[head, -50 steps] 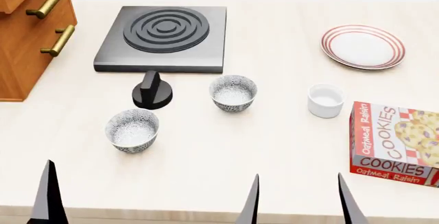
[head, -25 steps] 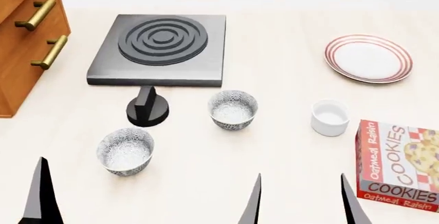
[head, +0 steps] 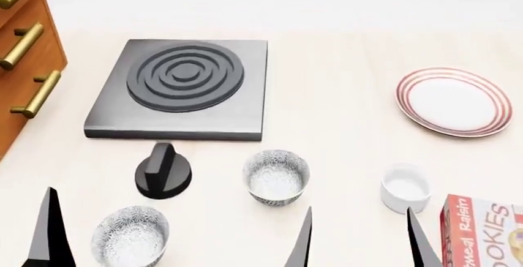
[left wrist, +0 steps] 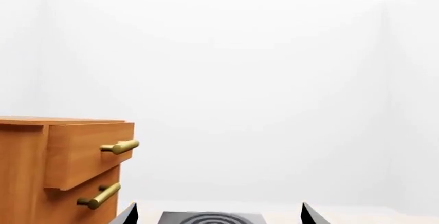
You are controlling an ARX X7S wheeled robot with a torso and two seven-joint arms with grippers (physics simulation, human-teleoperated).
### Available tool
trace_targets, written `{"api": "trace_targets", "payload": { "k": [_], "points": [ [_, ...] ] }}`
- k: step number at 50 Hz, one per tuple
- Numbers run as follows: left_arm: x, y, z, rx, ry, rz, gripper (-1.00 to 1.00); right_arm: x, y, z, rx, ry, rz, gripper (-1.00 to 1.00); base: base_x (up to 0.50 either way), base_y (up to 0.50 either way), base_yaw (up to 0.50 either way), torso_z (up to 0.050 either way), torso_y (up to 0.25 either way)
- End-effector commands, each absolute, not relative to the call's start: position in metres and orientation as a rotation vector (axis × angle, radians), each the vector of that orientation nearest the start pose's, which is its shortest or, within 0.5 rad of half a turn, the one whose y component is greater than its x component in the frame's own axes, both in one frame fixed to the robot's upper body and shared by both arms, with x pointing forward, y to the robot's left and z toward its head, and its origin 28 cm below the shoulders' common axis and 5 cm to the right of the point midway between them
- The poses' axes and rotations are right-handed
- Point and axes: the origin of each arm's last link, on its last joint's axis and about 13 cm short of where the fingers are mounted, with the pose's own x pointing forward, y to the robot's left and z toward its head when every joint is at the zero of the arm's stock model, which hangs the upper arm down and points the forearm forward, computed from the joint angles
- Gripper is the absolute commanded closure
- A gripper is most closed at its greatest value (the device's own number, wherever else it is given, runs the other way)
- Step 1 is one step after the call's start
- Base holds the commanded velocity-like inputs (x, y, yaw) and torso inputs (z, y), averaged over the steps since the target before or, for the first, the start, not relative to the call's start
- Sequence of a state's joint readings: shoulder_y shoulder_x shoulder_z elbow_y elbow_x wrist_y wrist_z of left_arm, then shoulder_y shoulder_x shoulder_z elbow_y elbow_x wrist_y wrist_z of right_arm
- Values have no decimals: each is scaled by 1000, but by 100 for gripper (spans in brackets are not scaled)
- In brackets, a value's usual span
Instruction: Pick the akita bowl next to the ramekin and place it on the plate.
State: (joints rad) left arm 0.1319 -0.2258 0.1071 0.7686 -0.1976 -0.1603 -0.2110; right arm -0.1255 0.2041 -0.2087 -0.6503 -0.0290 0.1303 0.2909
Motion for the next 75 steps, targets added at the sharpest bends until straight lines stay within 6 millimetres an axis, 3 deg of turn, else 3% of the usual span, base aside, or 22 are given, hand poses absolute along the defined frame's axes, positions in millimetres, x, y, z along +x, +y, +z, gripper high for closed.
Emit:
{"api": "trace_targets", "payload": {
  "k": [1, 56, 75],
  "points": [
    [161, 207, 134, -56, -434, -50, -100, 168, -87, 112, -99, -394, -31, -100, 340, 0, 0, 0, 0],
    [162, 207, 134, -59, -431, -52, -100, 169, -86, 110, -99, -390, -21, -100, 337, 0, 0, 0, 0],
    [163, 208, 130, -47, -406, -47, -100, 170, -86, 107, -107, -375, -19, -100, 0, 0, 0, -4, -67]
  ]
}}
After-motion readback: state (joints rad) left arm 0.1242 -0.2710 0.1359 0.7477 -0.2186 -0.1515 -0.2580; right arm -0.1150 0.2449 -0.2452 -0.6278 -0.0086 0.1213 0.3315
